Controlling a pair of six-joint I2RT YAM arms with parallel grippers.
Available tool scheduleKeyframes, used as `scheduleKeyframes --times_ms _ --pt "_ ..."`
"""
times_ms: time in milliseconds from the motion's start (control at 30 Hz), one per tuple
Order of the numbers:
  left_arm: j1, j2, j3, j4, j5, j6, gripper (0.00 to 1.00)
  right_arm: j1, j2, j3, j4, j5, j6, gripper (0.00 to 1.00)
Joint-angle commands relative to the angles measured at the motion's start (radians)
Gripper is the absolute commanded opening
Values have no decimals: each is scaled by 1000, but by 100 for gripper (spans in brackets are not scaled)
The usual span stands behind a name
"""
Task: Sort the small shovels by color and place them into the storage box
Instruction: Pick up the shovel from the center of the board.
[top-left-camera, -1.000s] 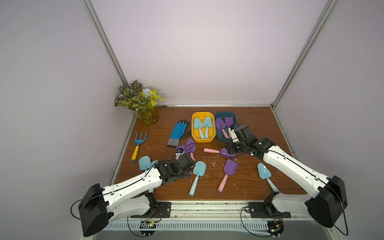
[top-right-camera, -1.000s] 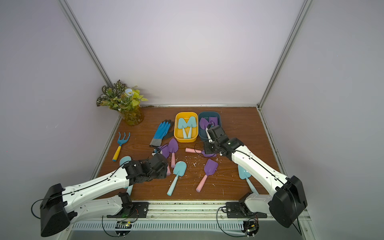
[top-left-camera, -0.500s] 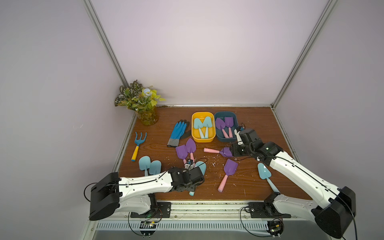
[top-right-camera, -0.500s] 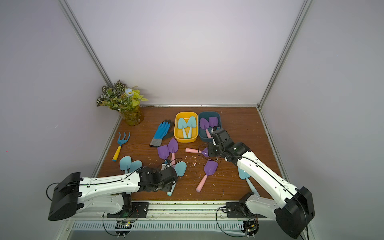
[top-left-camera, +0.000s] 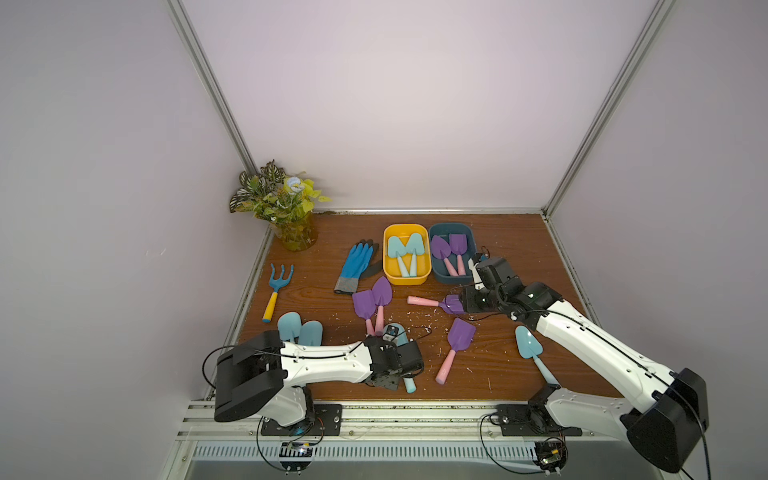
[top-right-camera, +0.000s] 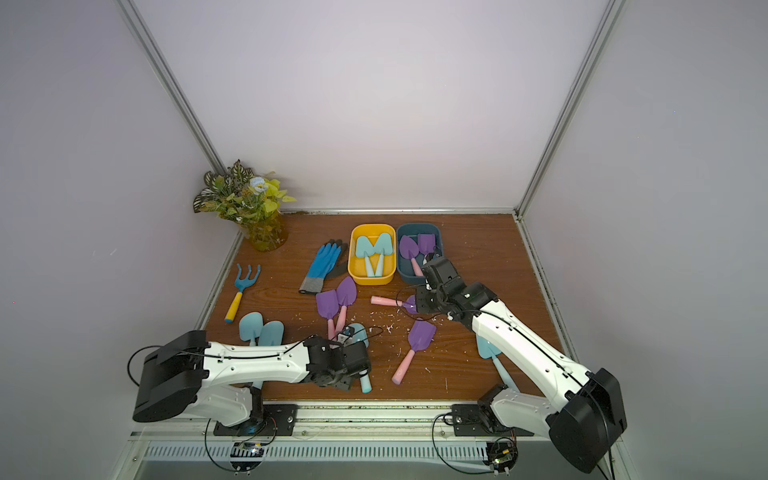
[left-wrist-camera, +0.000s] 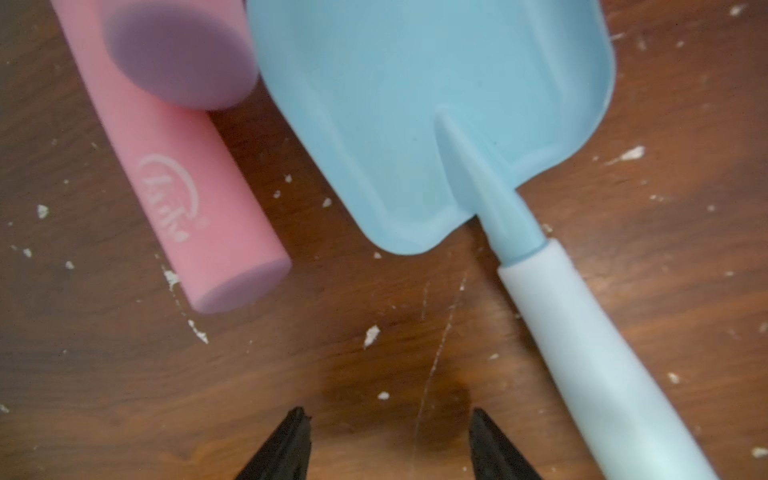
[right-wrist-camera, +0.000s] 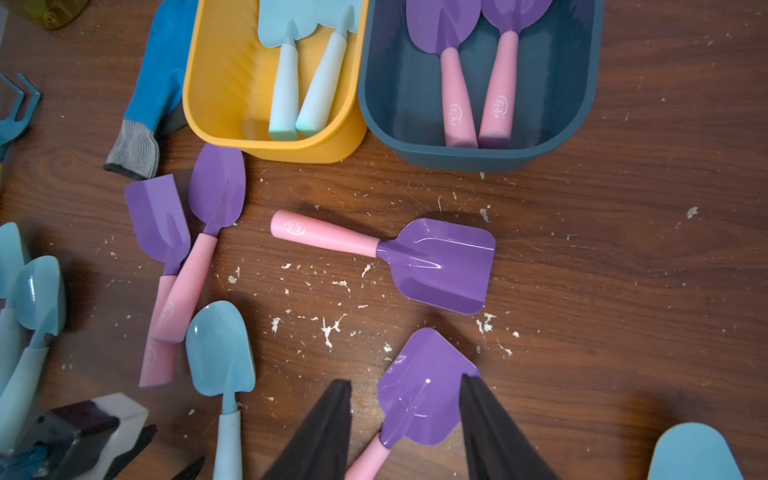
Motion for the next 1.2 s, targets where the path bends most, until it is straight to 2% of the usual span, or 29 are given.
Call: scheduleKeyframes --times_ms 0,200,567,967,1167 --pt "-19 -14 24 -22 -6 -17 63 -4 -10 13 -6 28 -6 49" --pt "-67 -65 84 -24 -6 -123 61 -2 -14 27 -25 53 -25 49" --pt "-82 69 191 -21 8 -267 62 -10 -27 37 -33 76 -51 49" --pt "-82 147 185 3 31 -303 63 -20 -47 1 -24 79 -65 49" --pt "-82 175 179 24 44 -300 60 -24 -53 -4 -21 79 -73 49"
